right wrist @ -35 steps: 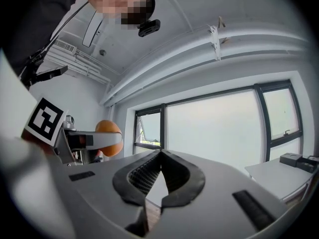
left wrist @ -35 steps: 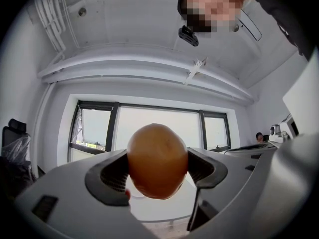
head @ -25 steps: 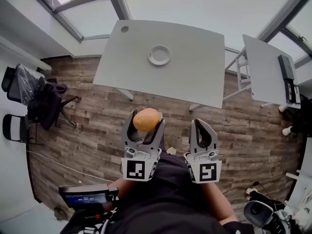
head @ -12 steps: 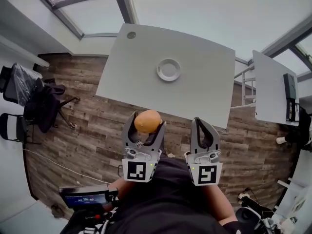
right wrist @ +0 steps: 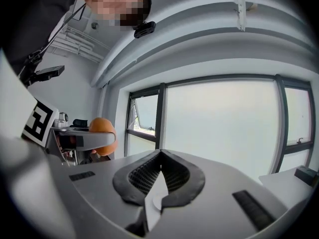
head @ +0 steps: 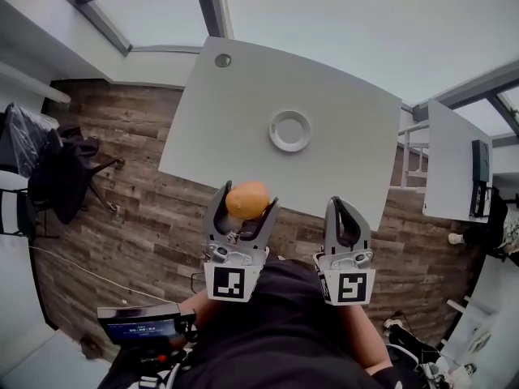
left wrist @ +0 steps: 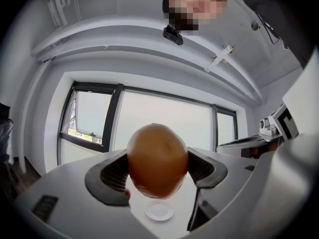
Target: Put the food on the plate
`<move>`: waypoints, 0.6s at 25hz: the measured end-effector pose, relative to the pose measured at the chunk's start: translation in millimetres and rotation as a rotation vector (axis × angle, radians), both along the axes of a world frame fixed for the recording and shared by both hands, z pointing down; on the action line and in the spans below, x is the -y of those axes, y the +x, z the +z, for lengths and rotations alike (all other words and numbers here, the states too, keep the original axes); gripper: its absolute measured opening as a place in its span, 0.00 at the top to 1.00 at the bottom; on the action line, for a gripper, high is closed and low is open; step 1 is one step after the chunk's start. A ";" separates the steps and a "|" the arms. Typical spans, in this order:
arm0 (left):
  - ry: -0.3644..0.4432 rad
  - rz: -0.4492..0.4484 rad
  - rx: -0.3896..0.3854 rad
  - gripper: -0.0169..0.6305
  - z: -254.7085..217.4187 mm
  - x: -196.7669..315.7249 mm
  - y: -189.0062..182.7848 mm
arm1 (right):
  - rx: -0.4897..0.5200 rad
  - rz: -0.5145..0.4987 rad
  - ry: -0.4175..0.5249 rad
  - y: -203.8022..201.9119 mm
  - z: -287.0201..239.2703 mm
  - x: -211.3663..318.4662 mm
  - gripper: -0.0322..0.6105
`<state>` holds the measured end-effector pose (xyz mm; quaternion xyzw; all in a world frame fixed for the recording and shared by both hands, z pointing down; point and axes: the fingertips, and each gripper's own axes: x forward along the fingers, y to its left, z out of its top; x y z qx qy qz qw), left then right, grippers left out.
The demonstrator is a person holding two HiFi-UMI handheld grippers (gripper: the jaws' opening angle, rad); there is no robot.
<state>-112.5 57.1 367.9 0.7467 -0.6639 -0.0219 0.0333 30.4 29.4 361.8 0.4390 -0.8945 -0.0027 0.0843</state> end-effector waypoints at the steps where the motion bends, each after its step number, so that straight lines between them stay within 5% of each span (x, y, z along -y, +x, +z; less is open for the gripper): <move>1: 0.001 0.002 0.001 0.45 2.4 8.6 -7.6 | -0.004 0.005 -0.003 -5.3 3.6 7.8 0.94; 7: -0.015 0.038 0.003 0.45 13.5 44.8 -38.8 | 0.051 0.025 -0.084 -35.1 26.0 49.4 0.94; 9: -0.026 0.051 0.009 0.45 16.8 53.4 -40.5 | 0.106 0.066 -0.089 -29.0 26.2 59.9 0.94; 15: -0.055 0.026 -0.006 0.45 24.6 85.9 -63.0 | 0.067 0.212 -0.065 -0.5 26.1 86.3 0.94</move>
